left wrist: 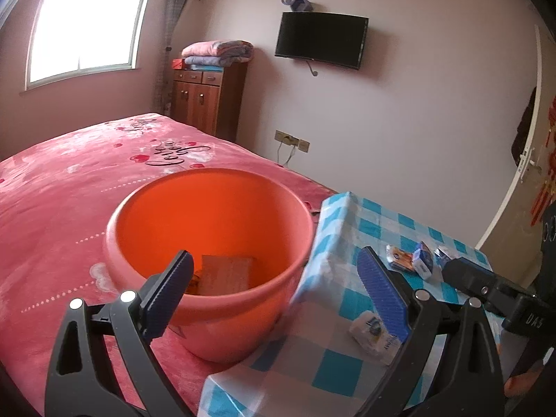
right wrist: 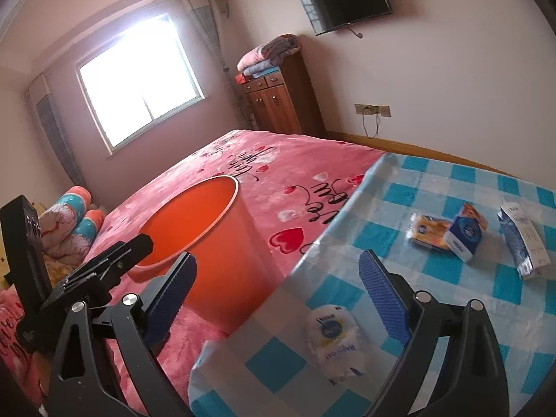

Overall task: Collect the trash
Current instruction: 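Move both open tools back over the checked cloth toward the remaining trash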

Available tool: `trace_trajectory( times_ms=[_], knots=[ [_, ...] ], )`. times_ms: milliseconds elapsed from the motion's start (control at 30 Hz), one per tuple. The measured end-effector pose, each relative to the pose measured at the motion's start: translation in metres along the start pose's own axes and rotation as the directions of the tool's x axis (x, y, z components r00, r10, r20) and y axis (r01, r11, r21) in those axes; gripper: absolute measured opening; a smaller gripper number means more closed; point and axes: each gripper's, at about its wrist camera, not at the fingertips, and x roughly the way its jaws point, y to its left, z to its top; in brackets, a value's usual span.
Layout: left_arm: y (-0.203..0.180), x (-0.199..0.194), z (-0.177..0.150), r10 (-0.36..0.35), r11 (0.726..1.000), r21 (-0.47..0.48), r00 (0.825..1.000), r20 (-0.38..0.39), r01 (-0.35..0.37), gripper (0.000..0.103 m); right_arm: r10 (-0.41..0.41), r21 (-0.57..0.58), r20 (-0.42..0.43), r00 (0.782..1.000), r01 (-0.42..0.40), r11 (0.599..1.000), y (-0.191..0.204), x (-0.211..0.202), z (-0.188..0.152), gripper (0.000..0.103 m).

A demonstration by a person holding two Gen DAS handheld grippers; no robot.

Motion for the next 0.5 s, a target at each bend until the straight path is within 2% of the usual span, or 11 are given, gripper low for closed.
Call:
trace_trajectory(
  times_ms=[500],
  knots=[
    [-0.043, 0.003, -0.015, -0.041, 0.996, 0.072, 0.998, -0.041, 0.044, 0.095, -0.053, 0.099, 0.029, 0.998, 0.050, 0.994, -0.053, -0.029, -0.024, 0.093]
  ],
)
